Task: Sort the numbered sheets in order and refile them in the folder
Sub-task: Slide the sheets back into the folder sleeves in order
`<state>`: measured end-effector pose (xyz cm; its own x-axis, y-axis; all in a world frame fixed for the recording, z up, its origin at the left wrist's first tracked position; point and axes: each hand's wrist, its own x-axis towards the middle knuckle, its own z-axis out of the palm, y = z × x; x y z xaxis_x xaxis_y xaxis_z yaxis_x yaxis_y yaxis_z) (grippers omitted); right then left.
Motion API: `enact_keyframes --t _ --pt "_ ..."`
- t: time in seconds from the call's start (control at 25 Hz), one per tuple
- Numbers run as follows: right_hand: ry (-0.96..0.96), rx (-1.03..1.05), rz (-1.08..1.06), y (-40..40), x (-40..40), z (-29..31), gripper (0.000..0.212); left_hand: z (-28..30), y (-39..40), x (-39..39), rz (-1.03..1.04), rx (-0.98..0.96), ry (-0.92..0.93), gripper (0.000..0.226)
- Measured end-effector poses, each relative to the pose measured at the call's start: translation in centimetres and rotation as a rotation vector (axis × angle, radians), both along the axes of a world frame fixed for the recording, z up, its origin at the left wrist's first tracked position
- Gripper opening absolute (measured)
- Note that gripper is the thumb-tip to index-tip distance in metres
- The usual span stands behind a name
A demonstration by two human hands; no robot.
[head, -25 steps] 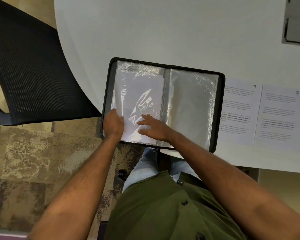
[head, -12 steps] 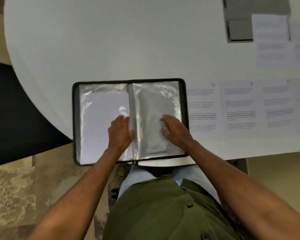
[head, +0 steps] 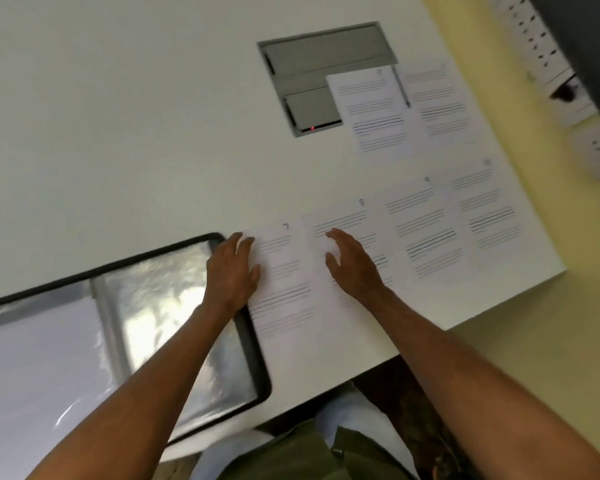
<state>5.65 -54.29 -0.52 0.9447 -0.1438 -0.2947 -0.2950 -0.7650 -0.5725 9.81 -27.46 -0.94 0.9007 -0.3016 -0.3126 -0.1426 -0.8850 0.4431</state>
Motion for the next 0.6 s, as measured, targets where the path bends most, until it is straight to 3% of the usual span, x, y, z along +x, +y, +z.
enact_keyframes --t 0.32,0.6 --pt "-0.064 0.007 -0.098 -17.2 8.2 -1.8 0.050 -0.1 -17.8 8.2 0.014 -0.044 0.007 0.064" --pt "-0.116 0.006 -0.201 -25.8 15.7 -3.5 0.058 -1.3 -27.7 16.1 0.038 -0.095 0.056 0.066"
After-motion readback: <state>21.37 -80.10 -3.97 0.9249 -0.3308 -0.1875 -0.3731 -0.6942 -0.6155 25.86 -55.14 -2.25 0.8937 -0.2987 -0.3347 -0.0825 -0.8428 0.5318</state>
